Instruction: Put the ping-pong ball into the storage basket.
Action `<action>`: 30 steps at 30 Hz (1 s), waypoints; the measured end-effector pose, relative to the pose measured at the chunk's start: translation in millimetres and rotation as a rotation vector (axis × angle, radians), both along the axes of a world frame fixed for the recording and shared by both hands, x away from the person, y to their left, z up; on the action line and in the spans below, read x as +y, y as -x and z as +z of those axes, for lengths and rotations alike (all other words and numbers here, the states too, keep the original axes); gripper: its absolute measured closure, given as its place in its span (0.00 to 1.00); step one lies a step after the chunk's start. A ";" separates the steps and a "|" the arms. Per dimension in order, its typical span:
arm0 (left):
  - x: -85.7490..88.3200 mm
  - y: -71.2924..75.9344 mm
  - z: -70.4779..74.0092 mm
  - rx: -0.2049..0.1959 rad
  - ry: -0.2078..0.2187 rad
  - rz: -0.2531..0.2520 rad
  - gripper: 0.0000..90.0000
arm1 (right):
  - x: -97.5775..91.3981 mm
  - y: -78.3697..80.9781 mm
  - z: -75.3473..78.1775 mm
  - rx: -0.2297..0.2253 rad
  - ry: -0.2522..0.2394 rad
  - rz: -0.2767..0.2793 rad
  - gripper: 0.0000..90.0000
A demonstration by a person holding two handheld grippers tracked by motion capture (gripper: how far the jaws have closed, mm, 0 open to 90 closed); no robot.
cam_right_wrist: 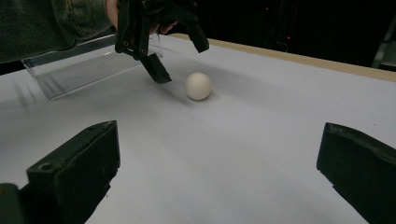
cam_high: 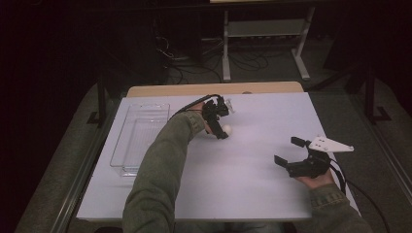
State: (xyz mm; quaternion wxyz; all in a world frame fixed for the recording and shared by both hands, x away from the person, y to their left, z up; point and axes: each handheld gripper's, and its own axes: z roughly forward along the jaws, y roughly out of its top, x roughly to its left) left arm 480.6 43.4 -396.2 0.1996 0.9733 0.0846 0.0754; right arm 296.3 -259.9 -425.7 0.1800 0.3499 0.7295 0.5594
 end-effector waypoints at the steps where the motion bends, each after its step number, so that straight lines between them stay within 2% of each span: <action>1: -0.4 -0.3 -1.3 0.005 0.000 0.000 0.00 | -0.1 0.0 0.1 0.000 0.000 0.001 0.00; 6: -3.7 -2.1 -8.2 0.015 -0.006 -0.015 0.00 | -1.6 0.9 0.3 -0.004 -0.001 -0.008 0.00; 12: -6.6 -2.8 -14.0 0.000 -0.012 -0.038 0.05 | -7.0 5.8 0.1 -0.007 0.007 -0.027 0.00; 18: -8.6 -2.8 -15.7 0.007 -0.008 -0.043 0.10 | -8.7 8.0 0.0 -0.008 0.009 -0.034 0.00; 23: -8.6 -4.4 -16.2 0.009 -0.014 -0.024 0.15 | -7.9 7.0 -0.4 -0.005 0.006 -0.026 0.00; 26: -8.3 -3.5 -16.0 0.024 -0.013 -0.039 0.17 | -7.4 6.1 -0.5 -0.004 -0.002 -0.020 0.00; 28: -7.7 -3.2 -15.8 0.038 -0.015 -0.044 0.24 | -7.8 5.4 -0.4 -0.004 -0.009 -0.019 0.00; 30: -7.8 -2.9 -16.2 0.031 -0.014 -0.037 0.32 | -7.9 4.8 -0.4 -0.004 -0.011 -0.020 0.00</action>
